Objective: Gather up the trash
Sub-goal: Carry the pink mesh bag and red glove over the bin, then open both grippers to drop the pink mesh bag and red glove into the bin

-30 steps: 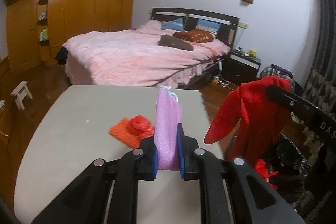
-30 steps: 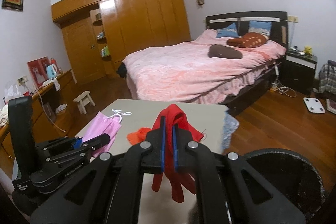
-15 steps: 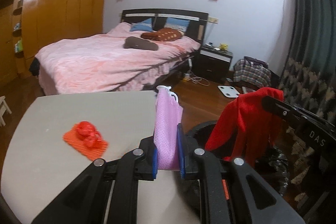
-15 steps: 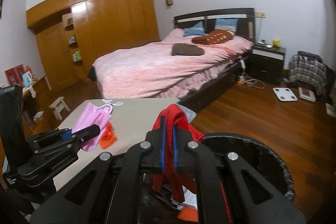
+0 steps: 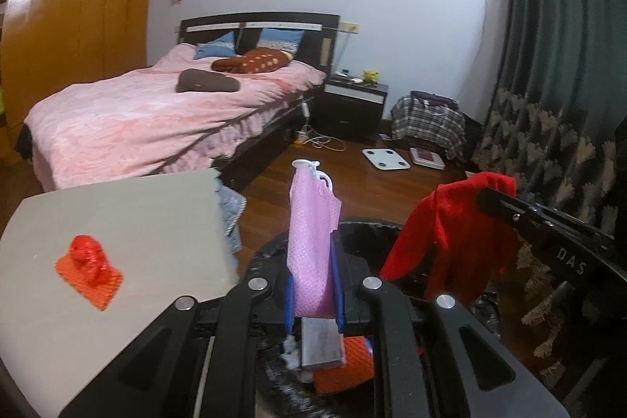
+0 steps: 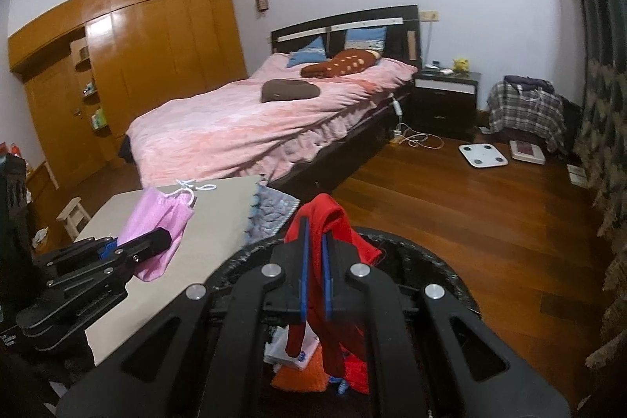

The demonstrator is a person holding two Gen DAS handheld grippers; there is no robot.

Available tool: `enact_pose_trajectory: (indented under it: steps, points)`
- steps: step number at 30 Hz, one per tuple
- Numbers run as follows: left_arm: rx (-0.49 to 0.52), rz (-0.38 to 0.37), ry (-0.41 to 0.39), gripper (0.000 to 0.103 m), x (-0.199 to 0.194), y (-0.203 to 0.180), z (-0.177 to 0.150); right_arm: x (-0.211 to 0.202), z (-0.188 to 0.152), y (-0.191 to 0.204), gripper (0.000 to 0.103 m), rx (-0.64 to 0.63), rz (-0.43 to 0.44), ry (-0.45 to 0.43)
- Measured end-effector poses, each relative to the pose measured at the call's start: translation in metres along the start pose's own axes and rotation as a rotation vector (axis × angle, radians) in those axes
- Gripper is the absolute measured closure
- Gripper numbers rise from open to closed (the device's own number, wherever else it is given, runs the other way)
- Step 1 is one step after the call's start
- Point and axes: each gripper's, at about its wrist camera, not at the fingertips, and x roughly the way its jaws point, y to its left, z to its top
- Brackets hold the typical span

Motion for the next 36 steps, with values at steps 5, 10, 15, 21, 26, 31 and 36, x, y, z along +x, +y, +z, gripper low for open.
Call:
enact_pose_trajectory:
  steps: [5,10,15,21,26,31,36]
  points:
    - [0.019,-0.031,0.014,0.088,0.014,-0.015,-0.002,0.000,-0.006,-0.013,0.098,0.010,-0.021,0.005]
    - [0.032,-0.049,0.040,0.088,0.030,-0.022,-0.007,0.003,-0.013,-0.024,0.098,0.027,-0.033,0.022]
    - [0.038,-0.065,0.073,0.088,0.045,-0.024,-0.014,0.008,-0.016,-0.028,0.098,0.040,-0.046,0.040]
    - [0.039,-0.088,0.104,0.088,0.061,-0.026,-0.016,0.017,-0.023,-0.033,0.097,0.051,-0.065,0.066]
    - [0.038,-0.115,0.123,0.087,0.070,-0.026,-0.018,0.021,-0.028,-0.035,0.095,0.051,-0.082,0.082]
    - [0.019,-0.127,0.130,0.075,0.073,-0.022,-0.020,0.023,-0.028,-0.037,0.085,0.059,-0.100,0.084]
    - [0.006,-0.120,0.119,0.054,0.070,-0.015,-0.020,0.020,-0.028,-0.040,0.061,0.063,-0.126,0.063]
